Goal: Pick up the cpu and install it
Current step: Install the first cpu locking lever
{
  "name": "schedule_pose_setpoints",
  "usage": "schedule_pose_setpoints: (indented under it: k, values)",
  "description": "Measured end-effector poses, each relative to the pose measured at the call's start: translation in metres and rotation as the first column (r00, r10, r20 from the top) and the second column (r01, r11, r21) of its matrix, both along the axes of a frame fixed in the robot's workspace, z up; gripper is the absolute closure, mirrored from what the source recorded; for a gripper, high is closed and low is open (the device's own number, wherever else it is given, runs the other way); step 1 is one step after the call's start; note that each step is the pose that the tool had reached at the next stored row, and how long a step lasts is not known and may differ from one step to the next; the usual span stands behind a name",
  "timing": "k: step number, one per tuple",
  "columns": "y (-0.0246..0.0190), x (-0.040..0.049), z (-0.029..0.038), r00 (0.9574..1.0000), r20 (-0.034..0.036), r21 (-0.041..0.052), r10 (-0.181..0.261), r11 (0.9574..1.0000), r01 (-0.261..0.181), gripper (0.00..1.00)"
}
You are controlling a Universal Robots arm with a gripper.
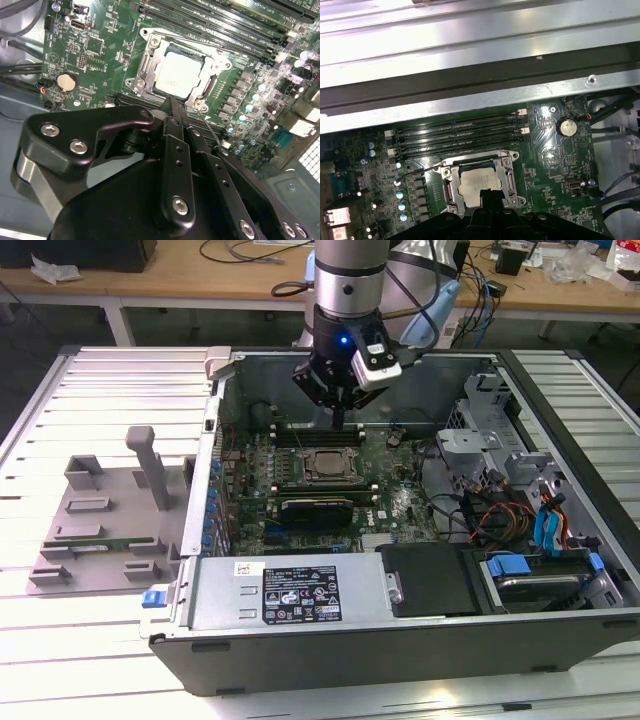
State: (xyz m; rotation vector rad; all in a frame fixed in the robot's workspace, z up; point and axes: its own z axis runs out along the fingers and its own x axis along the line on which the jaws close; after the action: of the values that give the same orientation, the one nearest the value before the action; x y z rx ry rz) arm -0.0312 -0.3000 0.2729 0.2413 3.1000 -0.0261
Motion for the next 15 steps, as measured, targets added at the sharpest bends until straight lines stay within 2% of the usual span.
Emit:
schedule_pose_setpoints:
  k: [2, 4, 5, 7, 8, 9, 10, 15]
  values:
    - [0.0000, -0.0001, 0.0000, 0.9998, -0.0001, -0.0102, 0.017, 0.9998, -0.017, 0.89]
    - [-0.0001, 0.0000, 0.0001, 0.9992, -0.0004, -0.0146, 0.040, 0.9991, -0.040, 0.89]
    - [0.0001, 0.0000, -0.0001, 0.9966, -0.0002, -0.0147, 0.082, 0.9965, -0.082, 0.89]
    - [0.0000, 0.0000, 0.0000, 0.9902, -0.0003, -0.0147, 0.140, 0.9901, -0.140, 0.89]
    - [0.0000, 0.0000, -0.0001, 0.9822, -0.0010, -0.0146, 0.188, 0.9821, -0.188, 0.89]
    - [0.0001, 0.0001, -0.0001, 0.9810, -0.0183, -0.0111, 0.193, 0.9811, -0.193, 0.89]
    - [0.0001, 0.0002, -0.0003, 0.9807, -0.0318, -0.0085, 0.193, 0.9811, -0.193, 0.89]
    - [0.0002, 0.0000, -0.0003, 0.9810, -0.0327, -0.0092, 0.191, 0.9814, -0.192, 0.89]
